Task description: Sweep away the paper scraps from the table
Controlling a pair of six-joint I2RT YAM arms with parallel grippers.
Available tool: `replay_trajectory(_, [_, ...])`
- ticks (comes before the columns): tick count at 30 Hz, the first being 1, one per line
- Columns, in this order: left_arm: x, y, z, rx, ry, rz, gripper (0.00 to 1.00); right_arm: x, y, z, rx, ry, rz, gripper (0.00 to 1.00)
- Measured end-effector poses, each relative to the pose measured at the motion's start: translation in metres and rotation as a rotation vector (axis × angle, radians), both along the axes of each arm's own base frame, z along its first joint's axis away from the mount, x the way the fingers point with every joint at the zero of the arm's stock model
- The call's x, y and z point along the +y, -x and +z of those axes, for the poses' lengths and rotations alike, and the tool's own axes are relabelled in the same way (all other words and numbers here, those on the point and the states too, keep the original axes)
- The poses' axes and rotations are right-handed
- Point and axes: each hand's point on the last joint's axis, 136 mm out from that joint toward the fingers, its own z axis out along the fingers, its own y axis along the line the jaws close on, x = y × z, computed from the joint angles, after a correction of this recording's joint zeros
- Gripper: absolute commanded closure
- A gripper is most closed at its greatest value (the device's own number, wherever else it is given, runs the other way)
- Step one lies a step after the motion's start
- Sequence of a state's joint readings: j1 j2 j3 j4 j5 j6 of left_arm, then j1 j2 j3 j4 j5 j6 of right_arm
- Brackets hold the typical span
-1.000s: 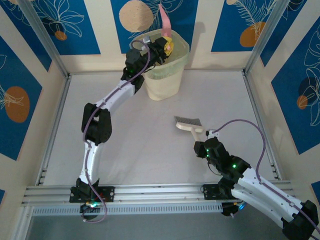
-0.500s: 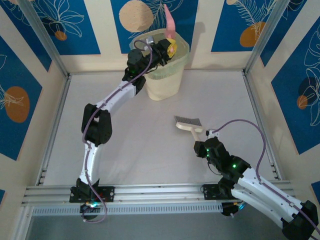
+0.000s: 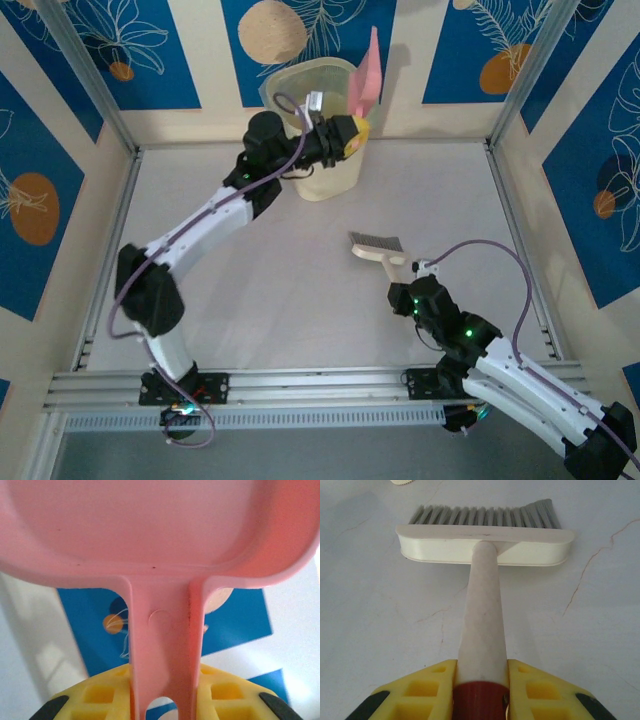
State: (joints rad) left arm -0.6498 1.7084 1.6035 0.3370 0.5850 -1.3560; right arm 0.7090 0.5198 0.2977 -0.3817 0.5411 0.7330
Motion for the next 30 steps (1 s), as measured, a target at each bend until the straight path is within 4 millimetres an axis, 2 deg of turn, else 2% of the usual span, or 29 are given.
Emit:
replay_trajectory(3, [0.017,0.034,-0.012,-0.068,-0.128,0.051,1.00,0.000,0.000,-0.001,-0.001,-0.001,0.000,1.00])
replay_trajectory(6, [0.041,0.060,-0.028,-0.135,-0.270,0.122,1.00,0.000,0.000,0.000,-0.003,-0.003,0.000,1.00])
replay_trajectory(11, [0.095,0.087,-0.064,-0.199,-0.488,0.258,1.00,0.001,-0.001,0.000,-0.006,-0.005,0.000,1.00])
replay_trajectory(16, [0.152,0.103,-0.132,-0.176,-0.771,0.354,1.00,0.001,-0.001,-0.001,-0.012,-0.004,0.004,1.00])
replay_trajectory(21, [0.192,0.122,-0.201,-0.112,-0.983,0.361,1.00,0.004,-0.001,-0.003,-0.008,0.007,0.016,1.00])
replay_trajectory(25, [0.210,0.139,-0.257,-0.043,-1.096,0.319,1.00,0.012,-0.001,-0.008,-0.004,0.050,0.041,1.00])
replay_trajectory(30, [0.218,0.151,-0.316,0.069,-1.201,0.251,1.00,0.024,0.000,-0.010,-0.017,0.156,0.077,1.00])
